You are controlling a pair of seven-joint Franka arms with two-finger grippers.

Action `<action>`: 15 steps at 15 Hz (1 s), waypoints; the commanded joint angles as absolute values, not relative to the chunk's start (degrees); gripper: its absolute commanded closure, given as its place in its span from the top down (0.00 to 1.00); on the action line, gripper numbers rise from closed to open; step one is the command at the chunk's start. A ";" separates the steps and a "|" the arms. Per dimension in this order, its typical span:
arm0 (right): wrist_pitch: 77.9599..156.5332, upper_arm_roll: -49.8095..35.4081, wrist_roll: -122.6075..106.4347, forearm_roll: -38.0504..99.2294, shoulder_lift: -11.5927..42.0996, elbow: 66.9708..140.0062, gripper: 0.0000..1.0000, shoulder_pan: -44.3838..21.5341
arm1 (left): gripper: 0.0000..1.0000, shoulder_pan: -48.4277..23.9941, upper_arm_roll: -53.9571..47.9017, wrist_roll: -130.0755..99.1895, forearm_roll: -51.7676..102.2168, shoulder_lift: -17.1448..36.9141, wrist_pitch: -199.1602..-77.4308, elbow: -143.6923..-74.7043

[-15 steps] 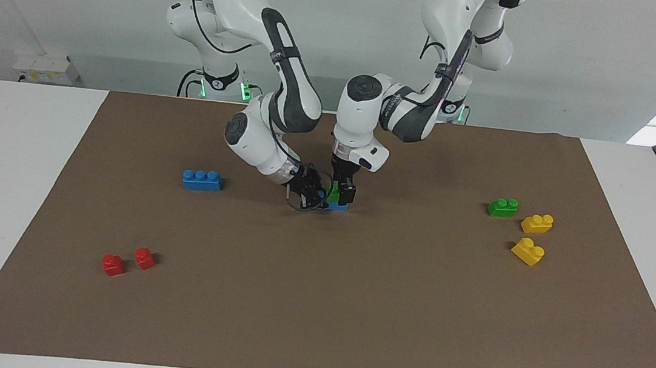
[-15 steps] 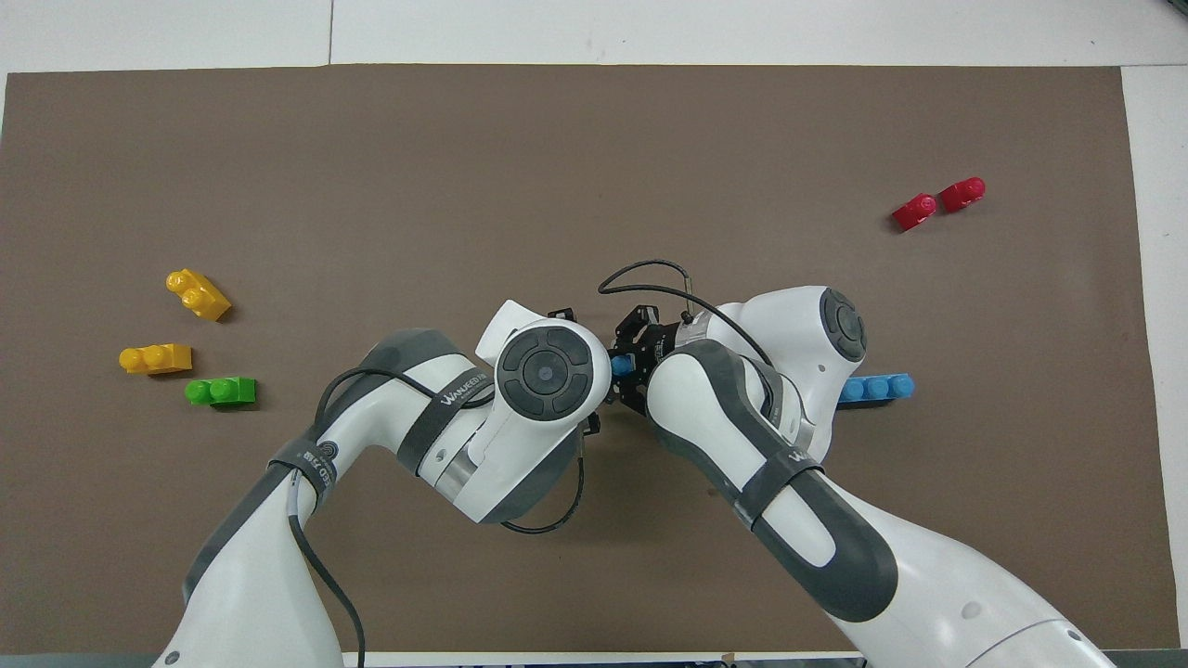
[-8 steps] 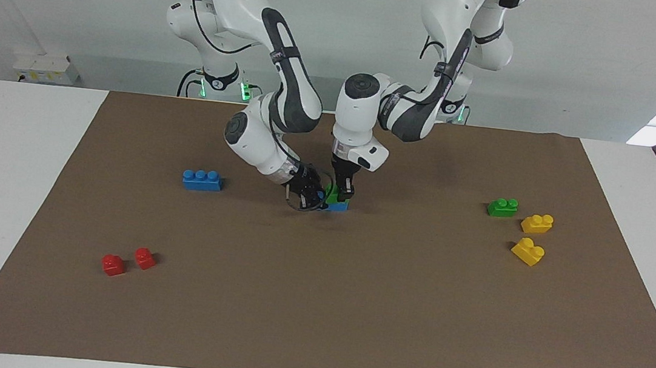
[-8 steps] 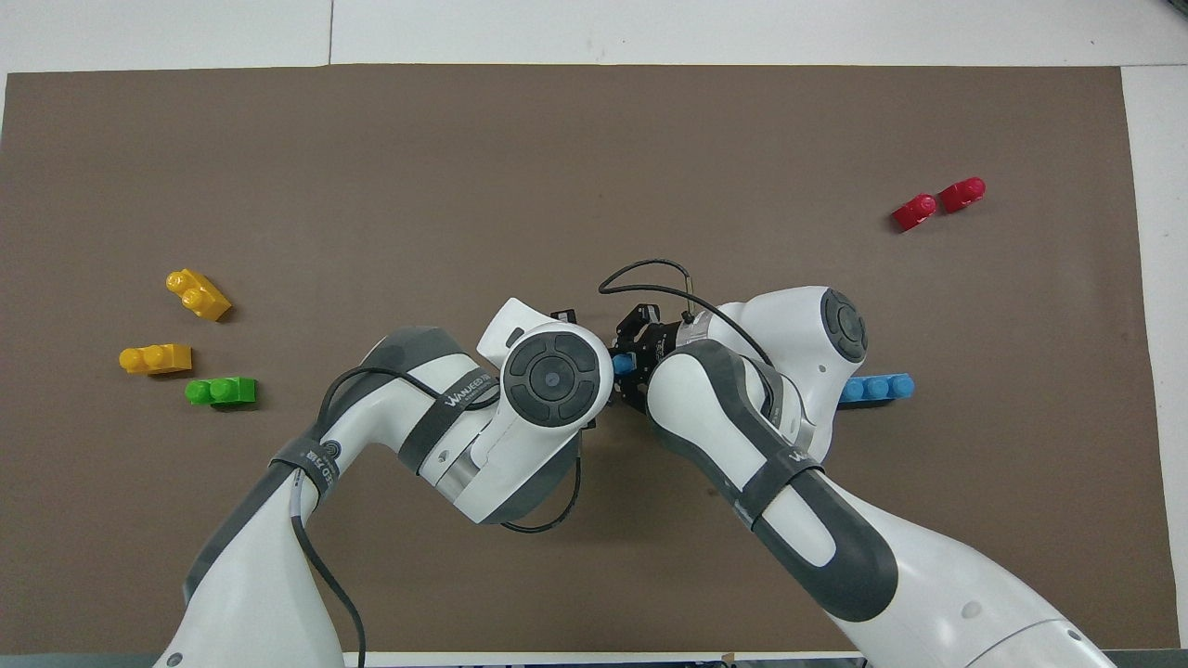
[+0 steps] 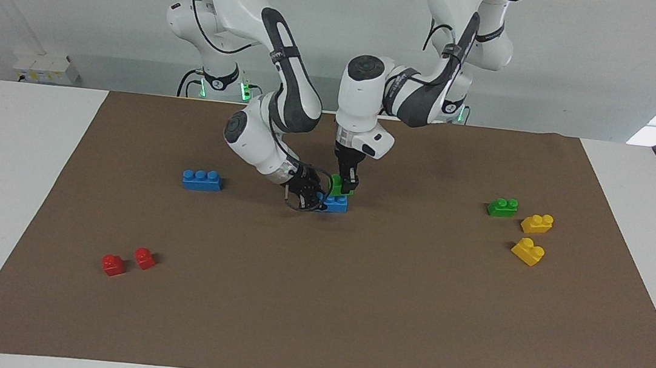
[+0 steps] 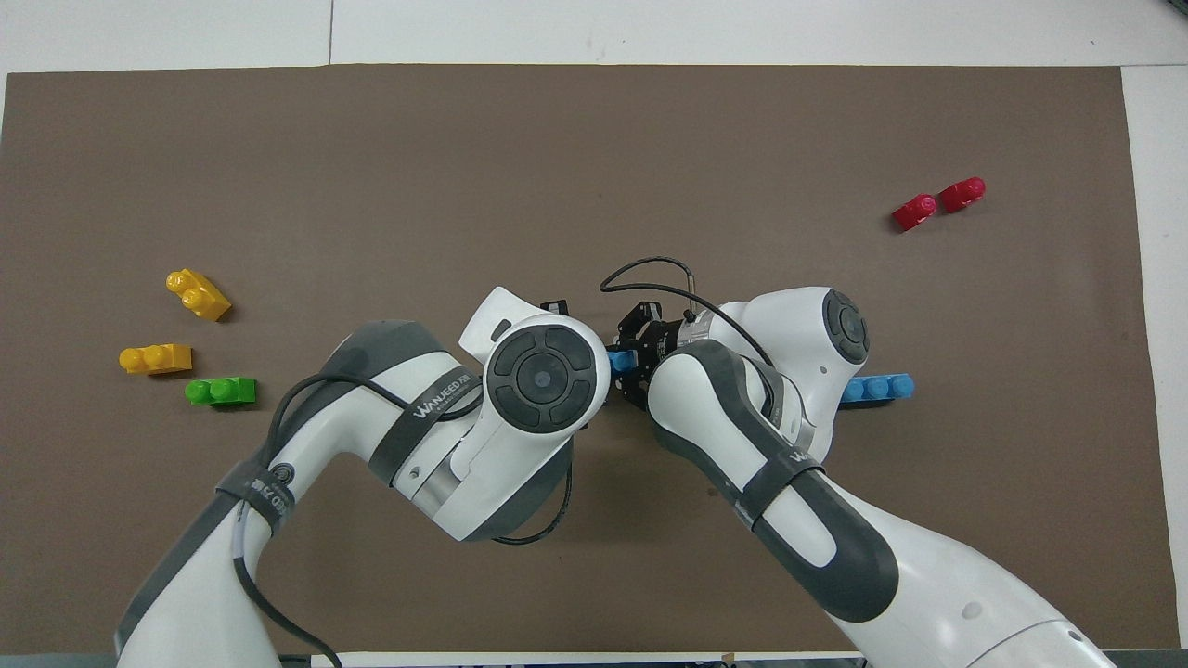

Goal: Remove green block with left arm and hold with right
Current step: 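Pull the green brick away with the left gripper while the right holds blue, then lower the green brick with the left gripper while the right lowers blue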

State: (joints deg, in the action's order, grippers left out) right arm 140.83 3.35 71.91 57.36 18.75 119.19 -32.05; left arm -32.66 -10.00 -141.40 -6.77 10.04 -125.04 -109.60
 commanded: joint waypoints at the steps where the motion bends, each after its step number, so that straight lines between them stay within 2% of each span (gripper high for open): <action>1: 143.34 3.43 70.66 59.06 18.54 119.88 0.00 -33.31 | 0.00 -30.60 -9.49 -136.70 -7.38 4.23 -119.20 -110.21; 4: 143.70 3.43 70.40 58.98 18.63 119.80 0.00 -33.22 | 0.00 -24.72 -9.49 -123.71 -6.25 0.63 -115.15 -110.30; 8: 141.52 3.78 69.87 57.84 18.11 118.31 0.00 -31.30 | 0.00 -16.72 -9.32 -101.39 -2.20 -0.96 -113.29 -111.44; 13: 128.09 3.87 69.09 46.16 16.88 110.94 0.00 -20.77 | 0.00 -6.43 -9.23 -78.52 1.05 -1.23 -115.48 -114.60; 15: 121.85 3.87 65.41 45.44 17.14 107.77 0.00 -14.27 | 0.00 -3.53 -9.23 -73.76 1.05 -1.06 -122.04 -118.54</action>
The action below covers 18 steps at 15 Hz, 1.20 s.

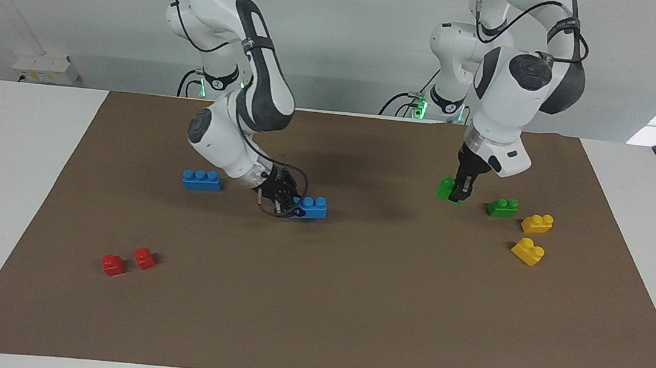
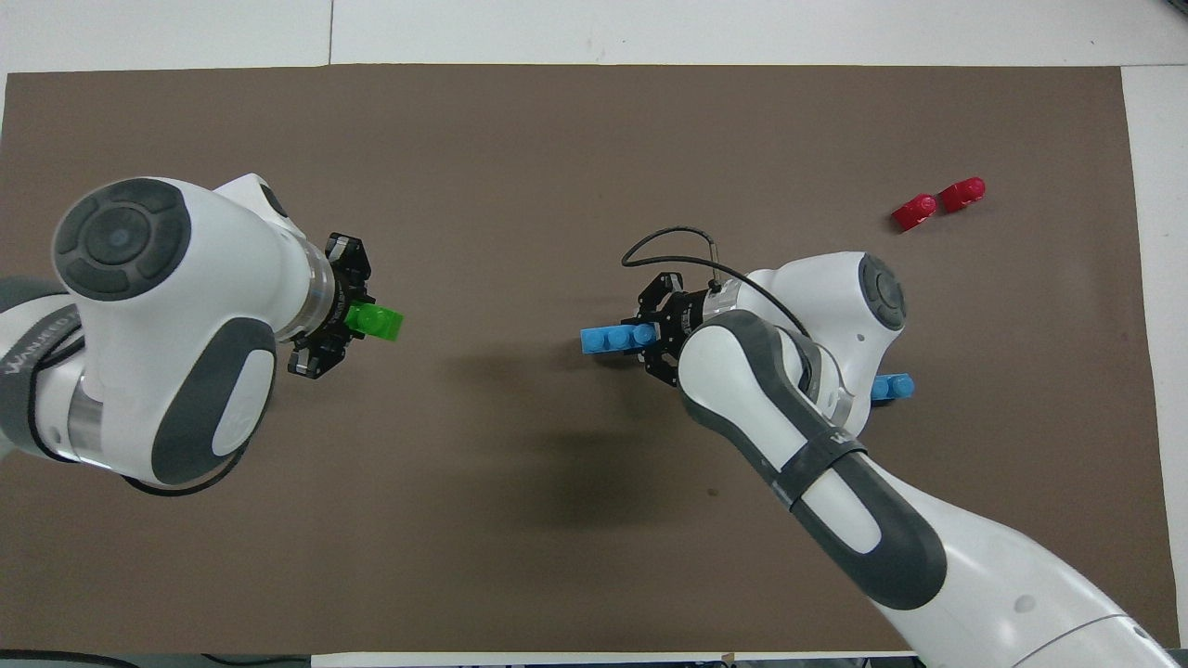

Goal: Remove green block with left arm and hold with right
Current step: 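Lower the green brick with the left gripper while the right lowers blue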

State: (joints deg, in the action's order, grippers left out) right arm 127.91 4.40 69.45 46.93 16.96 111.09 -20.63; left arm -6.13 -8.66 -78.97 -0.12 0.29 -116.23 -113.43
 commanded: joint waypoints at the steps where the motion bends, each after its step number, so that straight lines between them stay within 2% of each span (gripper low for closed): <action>1: 119.12 3.87 63.65 45.35 17.40 106.45 0.00 -11.89 | 0.00 -2.73 -9.23 -71.48 1.05 -0.71 -125.21 -120.22; 6: 113.21 3.96 56.70 44.39 17.49 107.13 0.00 -2.57 | 0.00 1.32 -9.14 -59.78 1.05 4.03 -132.44 -122.52; 10: 112.06 3.96 53.44 44.12 18.19 108.72 0.00 2.10 | 0.00 3.25 -9.14 -55.12 1.05 7.12 -136.75 -122.61; 18: 115.48 4.04 52.47 42.54 18.99 112.85 0.00 4.13 | 0.00 5.80 -9.05 -47.99 0.88 12.13 -140.71 -122.17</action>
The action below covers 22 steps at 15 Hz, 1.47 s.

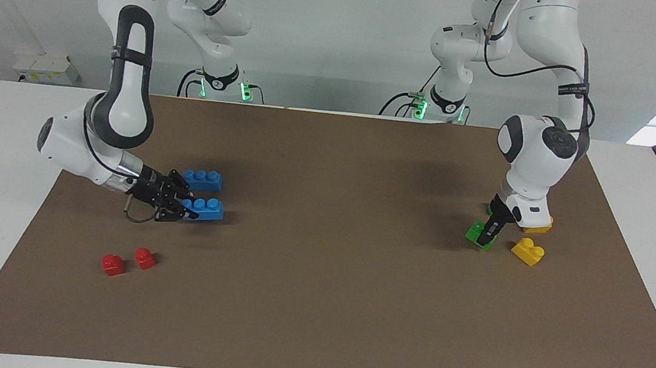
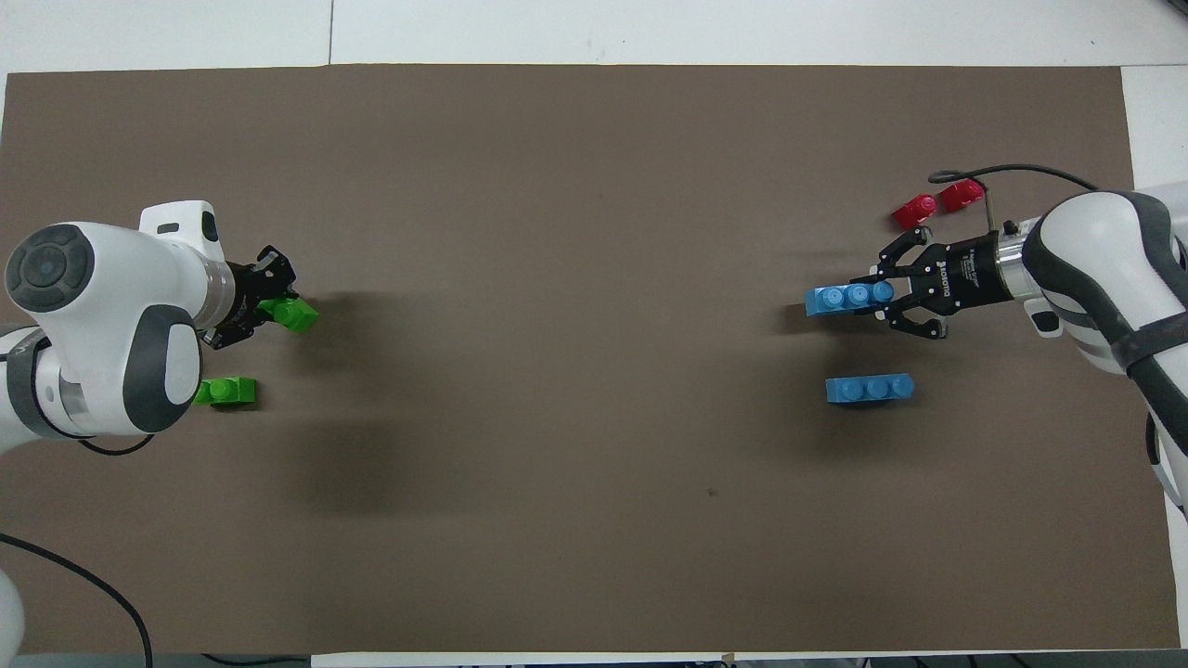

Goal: Remove green block with left arm and hold with right
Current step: 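Lower the green brick with the left gripper while the right lowers blue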

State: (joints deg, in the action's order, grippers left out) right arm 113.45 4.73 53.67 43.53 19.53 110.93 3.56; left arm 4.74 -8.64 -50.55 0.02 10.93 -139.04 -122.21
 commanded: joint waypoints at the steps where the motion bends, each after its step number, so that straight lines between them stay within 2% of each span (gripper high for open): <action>1: 116.10 3.96 52.47 42.54 18.90 113.46 0.00 4.22 | 0.00 5.89 -9.05 -47.90 0.70 12.22 -140.97 -122.08; 8: 120.23 3.96 52.38 42.63 18.19 117.16 0.00 5.18 | 0.00 6.15 -8.96 -43.33 0.09 13.36 -140.54 -121.20; 9: 120.15 3.96 52.38 42.63 18.19 117.25 0.00 5.27 | 0.32 6.15 -8.96 -43.33 0.09 13.36 -140.45 -121.20; 10: 120.15 3.96 52.47 42.63 18.19 117.25 0.00 5.45 | 0.74 6.07 -8.96 -43.33 0.17 13.36 -140.36 -121.20; 11: 119.89 3.96 52.47 42.63 18.11 117.25 0.00 5.62 | 1.00 6.06 -8.96 -43.33 0.09 13.36 -140.27 -121.20; 13: 119.53 4.04 52.56 42.54 18.11 117.07 0.00 5.62 | 1.00 6.06 -9.05 -43.16 0.17 13.01 -139.66 -121.11; 14: 119.44 4.04 52.65 42.54 18.02 116.98 0.35 5.45 | 1.00 6.06 -9.05 -43.15 0.18 12.75 -138.88 -120.85; 15: 119.10 4.04 52.99 42.54 17.93 116.63 0.65 5.19 | 1.00 6.06 -9.05 -43.15 0.18 12.57 -137.56 -120.07; 16: 118.92 4.04 53.35 42.63 17.41 116.54 0.84 5.01 | 1.00 6.06 -8.97 -43.15 0.18 12.31 -135.46 -119.01; 19: 115.24 4.04 57.64 42.37 16.26 113.57 0.88 4.75 | 1.00 6.06 -9.05 -43.07 0.18 10.90 -128.60 -114.36; 22: 110.32 4.04 62.04 39.29 12.76 110.84 0.94 4.75 | 1.00 5.98 -9.05 -42.37 0.09 8.36 -125.60 -111.54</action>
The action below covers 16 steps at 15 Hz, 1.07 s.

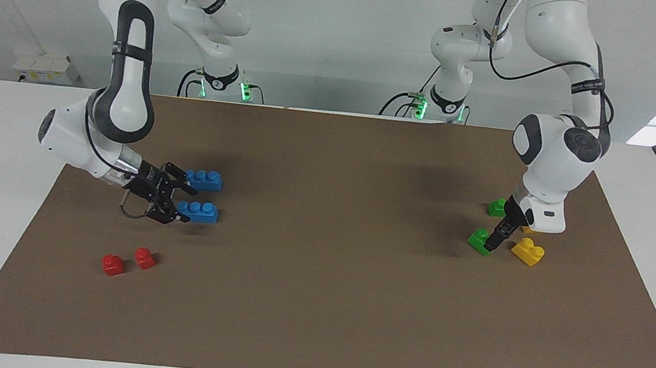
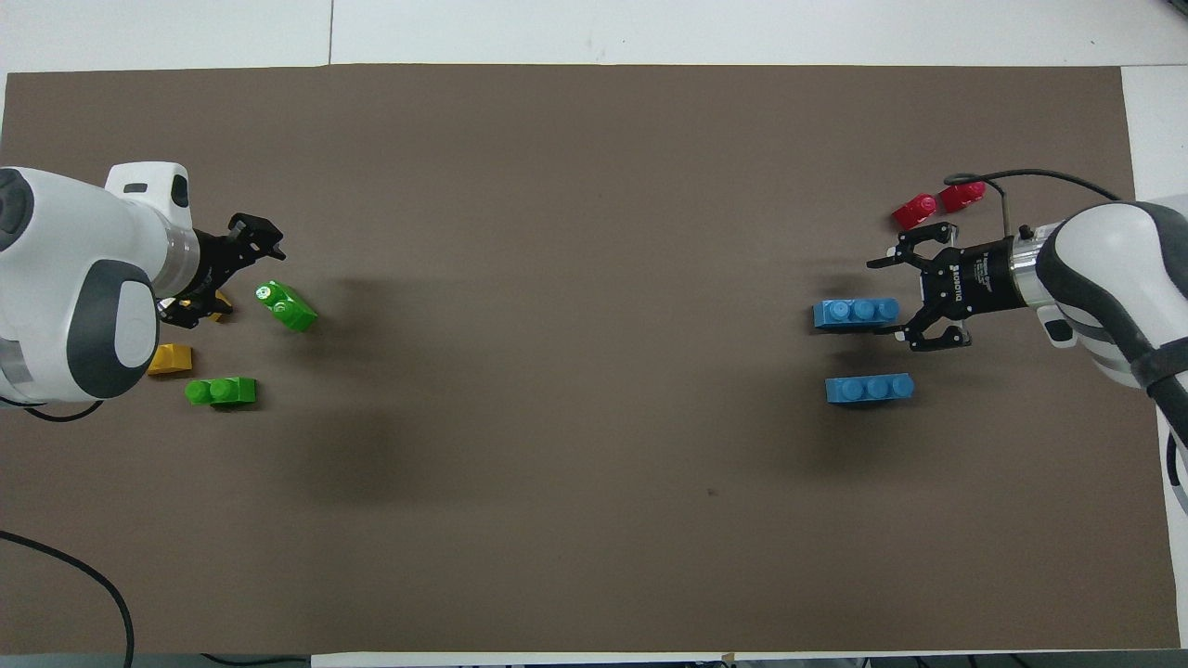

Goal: Remove green block with left arm and hold with right
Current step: 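Open both grippers and lift them off the placed bricks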

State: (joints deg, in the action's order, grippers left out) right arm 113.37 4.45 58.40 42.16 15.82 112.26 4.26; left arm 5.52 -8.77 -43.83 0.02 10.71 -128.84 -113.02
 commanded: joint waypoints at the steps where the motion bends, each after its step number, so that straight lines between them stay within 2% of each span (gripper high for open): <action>1: 108.82 4.04 63.18 39.11 11.27 110.22 0.96 4.75 | 1.00 5.89 -9.14 -41.93 0.09 7.74 -123.77 -110.05; 6: 101.61 3.52 63.81 32.02 5.72 104.69 0.99 4.75 | 1.00 5.71 -9.05 -28.07 0.09 6.25 -113.84 -101.79; 9: 98.79 3.34 59.79 26.92 2.91 102.39 0.99 3.87 | 1.00 5.98 -9.05 -20.58 0.09 2.21 -110.67 -101.78; 16: 96.60 3.16 29.84 12.85 -4.04 101.96 0.99 0.88 | 1.00 5.10 -9.14 -17.93 0.18 -5.97 -101.97 -101.34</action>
State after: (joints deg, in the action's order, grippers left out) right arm 98.14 3.33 38.39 16.42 -2.33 102.01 1.27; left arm 5.51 -9.24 -19.22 0.01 -3.49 -105.31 -101.24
